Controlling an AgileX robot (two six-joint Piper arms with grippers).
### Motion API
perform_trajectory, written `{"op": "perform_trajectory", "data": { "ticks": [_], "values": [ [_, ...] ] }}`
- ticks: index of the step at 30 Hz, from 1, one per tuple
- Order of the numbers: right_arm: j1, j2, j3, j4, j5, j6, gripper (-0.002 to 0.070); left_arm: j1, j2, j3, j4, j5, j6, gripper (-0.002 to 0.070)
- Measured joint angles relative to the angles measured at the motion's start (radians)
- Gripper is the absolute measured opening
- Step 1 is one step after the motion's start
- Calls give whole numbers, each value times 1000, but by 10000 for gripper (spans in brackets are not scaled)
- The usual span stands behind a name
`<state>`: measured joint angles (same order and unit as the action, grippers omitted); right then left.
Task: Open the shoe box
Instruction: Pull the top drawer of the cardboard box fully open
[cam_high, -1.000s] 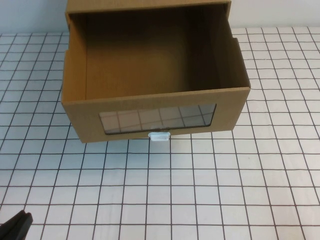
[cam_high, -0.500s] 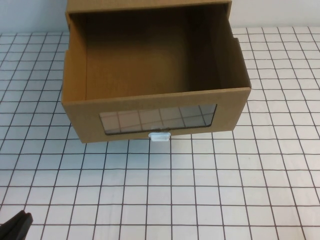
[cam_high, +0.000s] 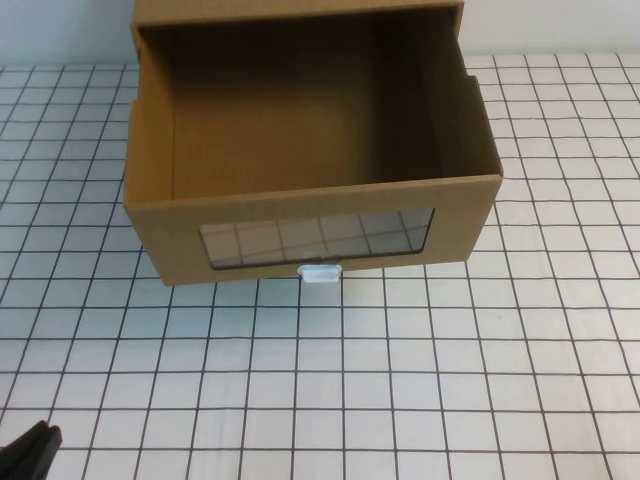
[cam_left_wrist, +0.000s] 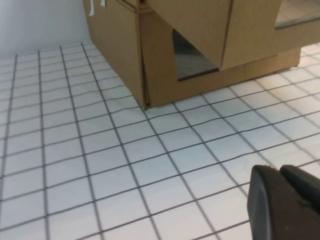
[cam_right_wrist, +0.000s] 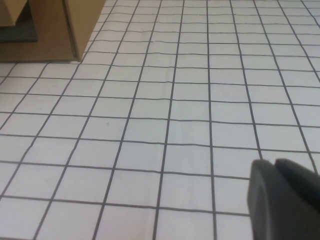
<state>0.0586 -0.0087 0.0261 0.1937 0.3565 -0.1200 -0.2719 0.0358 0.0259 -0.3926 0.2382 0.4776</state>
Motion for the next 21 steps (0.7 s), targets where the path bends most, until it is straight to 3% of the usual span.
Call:
{"op": "perform_trajectory", "data": {
  "ticks": [3,10,21],
  "values": [
    [0,0,0,0,0,0,-13,2,0,0,84,0,-16,-2],
    [0,0,0,2,2,0,-13,108,-44,0,303,12,-277,-2],
    [0,0,0,2,2,0,-13,152,-48,0,337,147,-338,-2]
  ]
}}
